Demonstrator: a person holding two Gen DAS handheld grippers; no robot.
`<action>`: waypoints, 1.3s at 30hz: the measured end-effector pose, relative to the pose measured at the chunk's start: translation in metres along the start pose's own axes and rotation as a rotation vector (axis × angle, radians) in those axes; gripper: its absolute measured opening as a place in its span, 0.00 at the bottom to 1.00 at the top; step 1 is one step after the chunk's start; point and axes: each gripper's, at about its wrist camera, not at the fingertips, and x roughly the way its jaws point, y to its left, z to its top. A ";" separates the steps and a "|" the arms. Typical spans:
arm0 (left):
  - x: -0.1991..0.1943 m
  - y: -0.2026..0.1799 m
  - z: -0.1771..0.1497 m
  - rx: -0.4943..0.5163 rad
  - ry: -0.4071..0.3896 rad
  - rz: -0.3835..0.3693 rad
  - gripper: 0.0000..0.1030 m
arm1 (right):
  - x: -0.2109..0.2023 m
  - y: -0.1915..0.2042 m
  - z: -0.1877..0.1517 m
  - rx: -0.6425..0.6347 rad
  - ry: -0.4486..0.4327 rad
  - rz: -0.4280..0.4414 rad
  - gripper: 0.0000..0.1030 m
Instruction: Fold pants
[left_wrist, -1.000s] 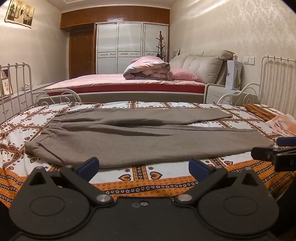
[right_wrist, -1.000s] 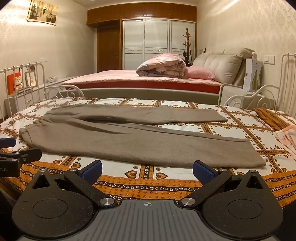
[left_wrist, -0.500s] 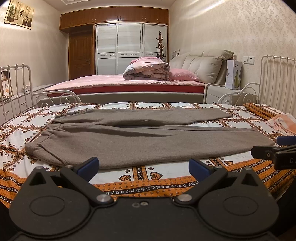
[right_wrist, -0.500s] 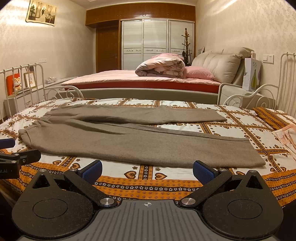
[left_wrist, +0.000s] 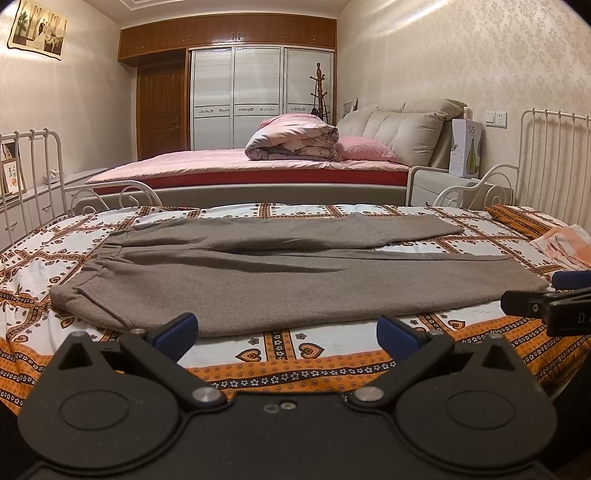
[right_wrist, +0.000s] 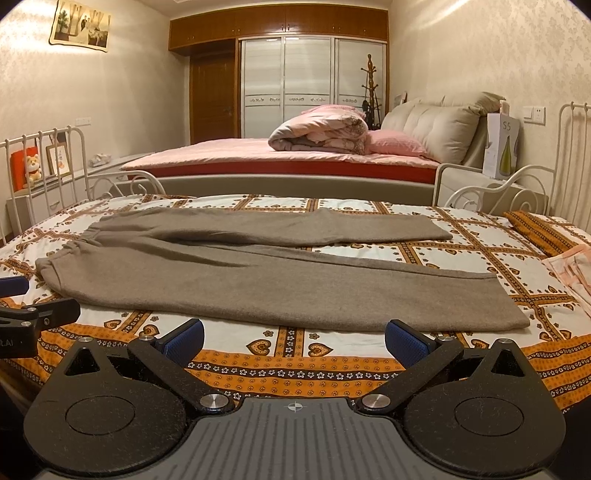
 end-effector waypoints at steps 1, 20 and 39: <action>0.000 0.000 0.000 0.001 0.000 0.000 0.94 | 0.000 0.000 0.000 0.001 0.001 0.000 1.00; 0.003 0.001 -0.002 0.007 -0.002 0.000 0.94 | 0.002 -0.002 0.000 0.009 0.010 0.000 1.00; 0.002 0.000 -0.003 0.010 -0.001 -0.001 0.94 | 0.003 -0.003 0.000 0.010 0.011 0.004 1.00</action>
